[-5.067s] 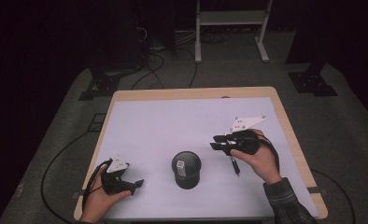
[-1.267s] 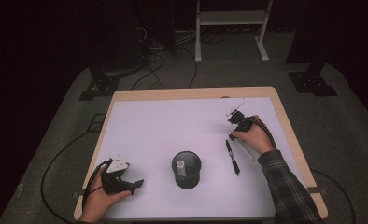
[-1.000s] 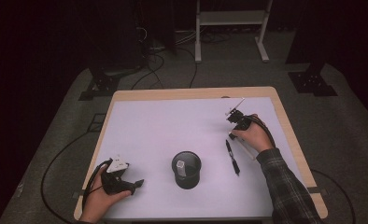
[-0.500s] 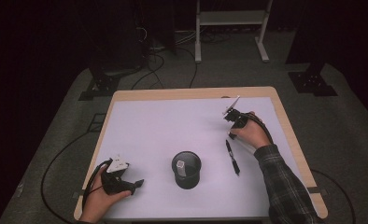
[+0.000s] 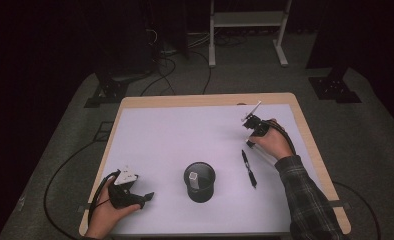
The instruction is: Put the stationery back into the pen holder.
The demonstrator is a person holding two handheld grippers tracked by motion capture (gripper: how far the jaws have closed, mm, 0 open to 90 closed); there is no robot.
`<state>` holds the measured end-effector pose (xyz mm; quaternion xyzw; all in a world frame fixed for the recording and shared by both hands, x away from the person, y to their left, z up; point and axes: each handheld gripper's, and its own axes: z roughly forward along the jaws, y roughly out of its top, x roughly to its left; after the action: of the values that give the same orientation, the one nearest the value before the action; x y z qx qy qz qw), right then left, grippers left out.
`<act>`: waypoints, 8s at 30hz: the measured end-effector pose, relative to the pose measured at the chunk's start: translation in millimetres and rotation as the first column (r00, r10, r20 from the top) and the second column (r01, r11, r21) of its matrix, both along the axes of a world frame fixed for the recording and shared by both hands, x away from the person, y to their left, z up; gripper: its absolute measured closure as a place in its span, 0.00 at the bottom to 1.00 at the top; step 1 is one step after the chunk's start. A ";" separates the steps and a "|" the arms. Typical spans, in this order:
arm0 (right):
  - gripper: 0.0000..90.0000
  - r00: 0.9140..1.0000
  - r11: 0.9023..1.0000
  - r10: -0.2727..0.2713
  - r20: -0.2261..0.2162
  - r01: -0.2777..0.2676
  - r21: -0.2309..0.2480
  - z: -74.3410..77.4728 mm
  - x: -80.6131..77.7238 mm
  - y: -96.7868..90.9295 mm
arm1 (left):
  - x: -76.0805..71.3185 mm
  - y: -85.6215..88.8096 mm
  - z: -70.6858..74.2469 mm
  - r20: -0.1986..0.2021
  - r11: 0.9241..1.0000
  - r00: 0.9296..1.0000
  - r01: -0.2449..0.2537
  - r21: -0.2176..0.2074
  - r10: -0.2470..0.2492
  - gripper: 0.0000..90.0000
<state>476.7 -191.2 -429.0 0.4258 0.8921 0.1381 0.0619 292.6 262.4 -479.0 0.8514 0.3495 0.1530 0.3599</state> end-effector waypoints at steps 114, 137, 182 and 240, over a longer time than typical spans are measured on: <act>0.87 0.882 0.707 0.109 0.458 -0.393 0.589 97.1 -120.0 29.7 | -0.4 -0.4 0.3 -0.005 1.000 1.000 -0.004 -0.003 0.004 0.08; 0.87 0.851 0.658 0.173 0.496 -0.474 0.585 115.9 -127.3 65.5 | -0.3 -0.2 0.3 -0.004 1.000 1.000 -0.002 -0.001 0.001 0.08; 0.87 0.828 0.609 0.291 0.480 -0.547 0.574 87.6 -121.4 115.0 | -0.1 0.0 0.3 -0.003 1.000 1.000 0.000 0.001 0.000 0.08; 0.86 0.840 0.665 0.362 0.403 -0.536 0.520 43.7 -125.9 119.5 | -0.2 -0.4 0.0 0.000 1.000 1.000 -0.002 -0.004 0.002 0.08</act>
<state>350.8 -71.7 -385.2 0.1641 0.8580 0.4867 0.0027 292.3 262.0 -479.0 0.8503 0.3507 0.1529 0.3614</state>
